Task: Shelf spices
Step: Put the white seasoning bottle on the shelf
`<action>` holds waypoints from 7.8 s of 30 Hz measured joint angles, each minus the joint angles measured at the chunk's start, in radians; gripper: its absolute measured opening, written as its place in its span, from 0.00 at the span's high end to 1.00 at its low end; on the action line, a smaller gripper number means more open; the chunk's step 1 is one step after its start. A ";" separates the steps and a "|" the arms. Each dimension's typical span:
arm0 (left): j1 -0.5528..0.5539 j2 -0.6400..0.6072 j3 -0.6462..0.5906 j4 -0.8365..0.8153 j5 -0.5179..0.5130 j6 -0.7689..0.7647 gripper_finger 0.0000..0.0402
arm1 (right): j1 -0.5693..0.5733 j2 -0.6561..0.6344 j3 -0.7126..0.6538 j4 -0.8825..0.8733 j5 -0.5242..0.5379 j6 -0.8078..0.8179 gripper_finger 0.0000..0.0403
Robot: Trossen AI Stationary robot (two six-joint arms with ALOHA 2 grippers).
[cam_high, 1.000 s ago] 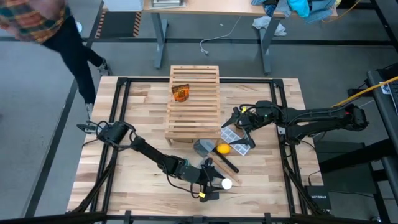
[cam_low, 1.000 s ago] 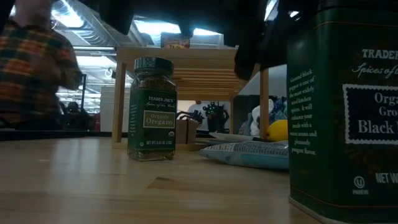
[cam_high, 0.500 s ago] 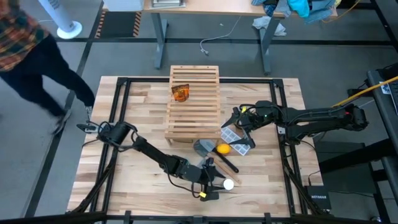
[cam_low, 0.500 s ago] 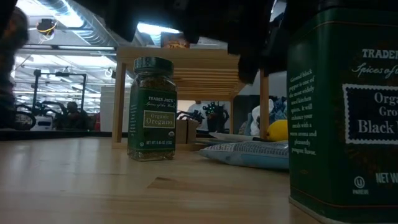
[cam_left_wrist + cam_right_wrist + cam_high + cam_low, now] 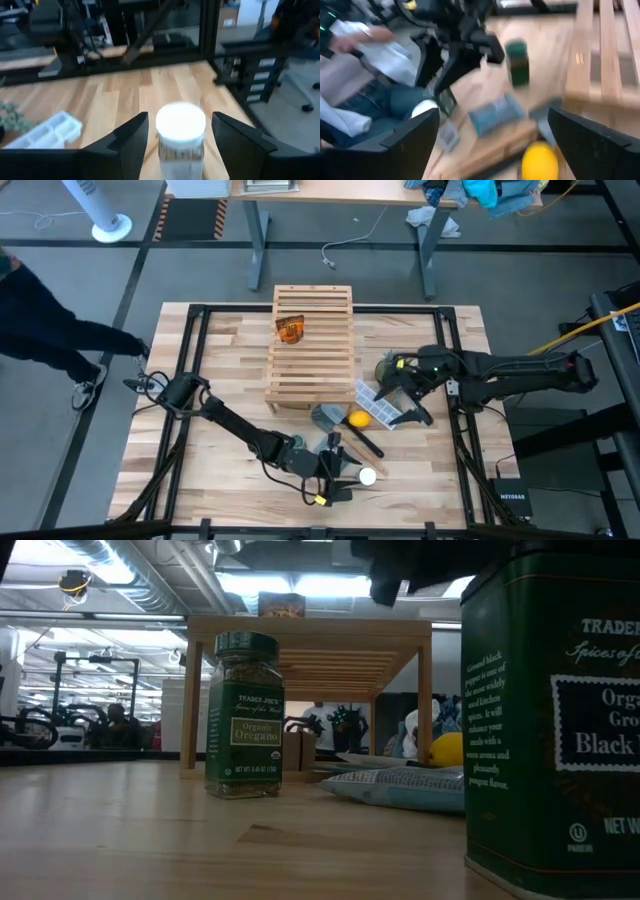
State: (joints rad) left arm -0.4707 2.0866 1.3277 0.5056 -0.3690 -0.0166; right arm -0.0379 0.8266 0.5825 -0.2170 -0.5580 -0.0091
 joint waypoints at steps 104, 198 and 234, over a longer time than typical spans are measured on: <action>0.003 0.003 -0.001 -0.203 -0.034 -0.128 0.47 | 0.736 1.069 0.038 0.975 1.059 0.398 0.06; -0.009 0.041 0.002 -0.155 -0.056 -0.107 0.55 | 0.711 1.044 0.092 0.949 1.054 0.319 0.06; 0.124 -0.376 -0.003 -0.311 -0.110 0.086 0.55 | 1.071 0.733 0.091 0.345 1.689 0.568 0.06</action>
State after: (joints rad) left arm -0.3462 1.7104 1.3247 0.1948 -0.4795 0.0695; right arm 1.0336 1.5599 0.6731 0.1282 1.1310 0.5593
